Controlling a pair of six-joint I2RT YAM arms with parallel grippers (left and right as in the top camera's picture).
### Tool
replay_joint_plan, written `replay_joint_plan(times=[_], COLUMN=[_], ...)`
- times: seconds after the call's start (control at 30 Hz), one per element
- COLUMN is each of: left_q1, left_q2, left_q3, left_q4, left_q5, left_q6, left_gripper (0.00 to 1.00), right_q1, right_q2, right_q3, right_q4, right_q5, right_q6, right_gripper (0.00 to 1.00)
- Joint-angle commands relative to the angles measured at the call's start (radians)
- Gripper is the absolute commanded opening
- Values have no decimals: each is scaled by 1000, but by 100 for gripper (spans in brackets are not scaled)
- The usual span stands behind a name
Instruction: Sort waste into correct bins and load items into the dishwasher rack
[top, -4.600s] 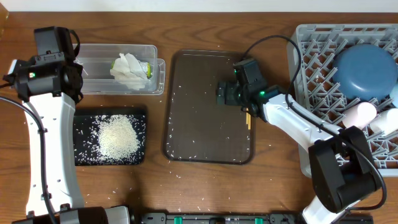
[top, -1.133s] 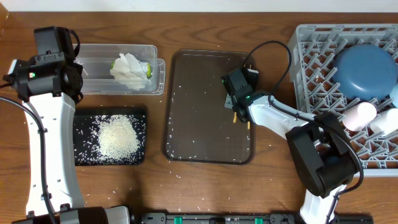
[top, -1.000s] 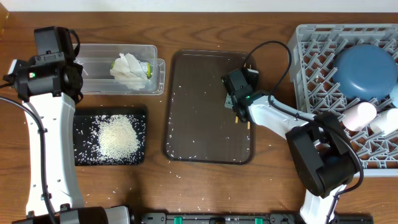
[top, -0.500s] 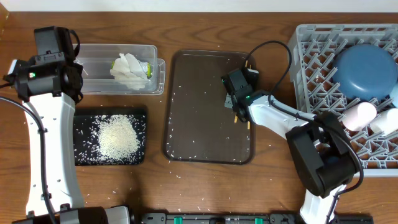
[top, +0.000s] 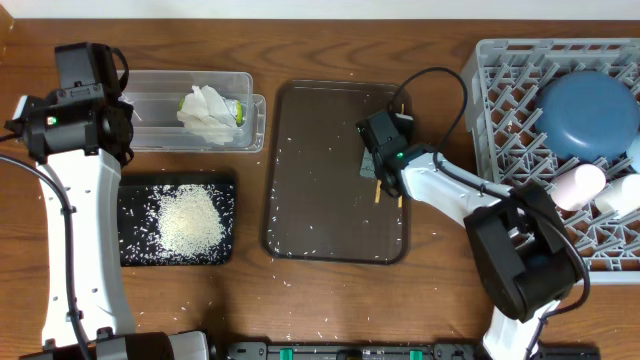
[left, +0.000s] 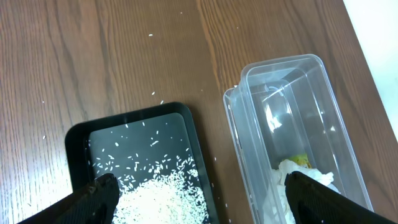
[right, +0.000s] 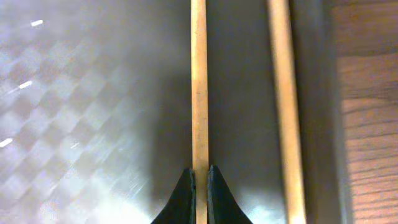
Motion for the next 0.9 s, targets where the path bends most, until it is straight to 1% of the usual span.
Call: replay_joint_plan(times=[0.0,0.2,0.33,0.47,0.6,0.7,0.87], left_q1=[3,3,3,3,3,3,3], left_q2=[5,5,5,5,5,5,5], left_q3=[0,0,0,0,0,0,0], left_q4=[-3,-3,-3,-3,-3,-3,-3], left_q5=[-24,-24,-24,-24,-24,-24,-24], left_q6=[9,9,9,9,9,9,9], left_gripper=[88,88,88,88,88,88,88], right_q1=[-3,-11,-58,-146,-261,-358,-468], right_q2=[-92,-241,-356,-449,-519,-551,-547], right_q3=[0,0,0,0,0,0,-1], right_q4=[-13,-72,-140,-222,-262,-288,-308], right_q5=[-63,-66,-58,-17,-33,-78,-203], right_q6=[-65,-123,-208,-257,-327,-423,-615], right_gripper=[1,1,1,1,1,1,1])
